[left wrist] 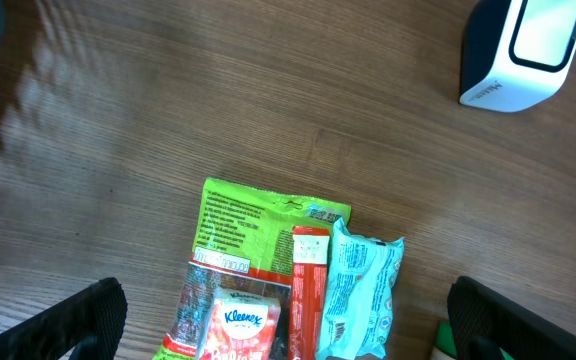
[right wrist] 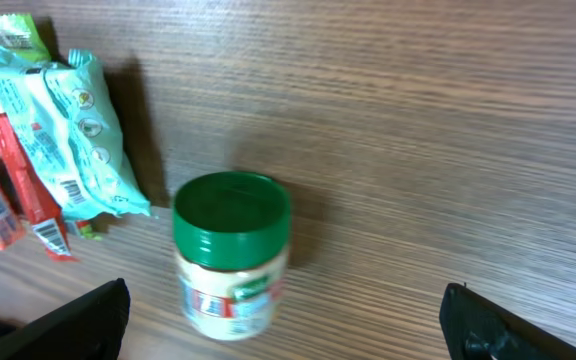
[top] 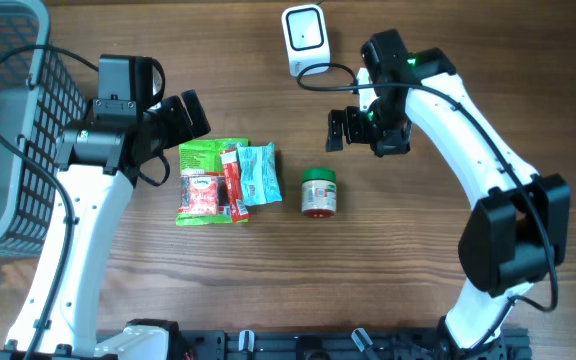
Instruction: Scan the item barcode
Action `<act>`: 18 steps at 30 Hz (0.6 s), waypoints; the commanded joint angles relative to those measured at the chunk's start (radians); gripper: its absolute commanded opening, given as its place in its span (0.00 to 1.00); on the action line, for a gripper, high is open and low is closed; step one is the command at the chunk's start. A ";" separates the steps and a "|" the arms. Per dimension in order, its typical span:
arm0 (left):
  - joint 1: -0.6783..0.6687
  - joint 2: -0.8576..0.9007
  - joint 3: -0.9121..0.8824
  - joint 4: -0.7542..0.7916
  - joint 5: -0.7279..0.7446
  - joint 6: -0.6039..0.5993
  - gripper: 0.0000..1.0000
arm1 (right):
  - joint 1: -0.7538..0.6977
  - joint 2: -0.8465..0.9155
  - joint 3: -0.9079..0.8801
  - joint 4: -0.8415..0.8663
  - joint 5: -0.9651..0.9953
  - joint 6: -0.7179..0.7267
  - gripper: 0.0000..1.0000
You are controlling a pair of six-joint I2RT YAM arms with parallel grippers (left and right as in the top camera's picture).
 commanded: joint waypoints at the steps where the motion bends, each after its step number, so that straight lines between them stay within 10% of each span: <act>1: 0.006 -0.005 0.008 -0.002 -0.013 0.013 1.00 | 0.034 0.056 0.013 -0.002 -0.081 -0.015 1.00; 18: 0.006 -0.005 0.008 -0.002 -0.013 0.012 1.00 | 0.119 0.177 0.000 0.029 -0.014 0.010 0.99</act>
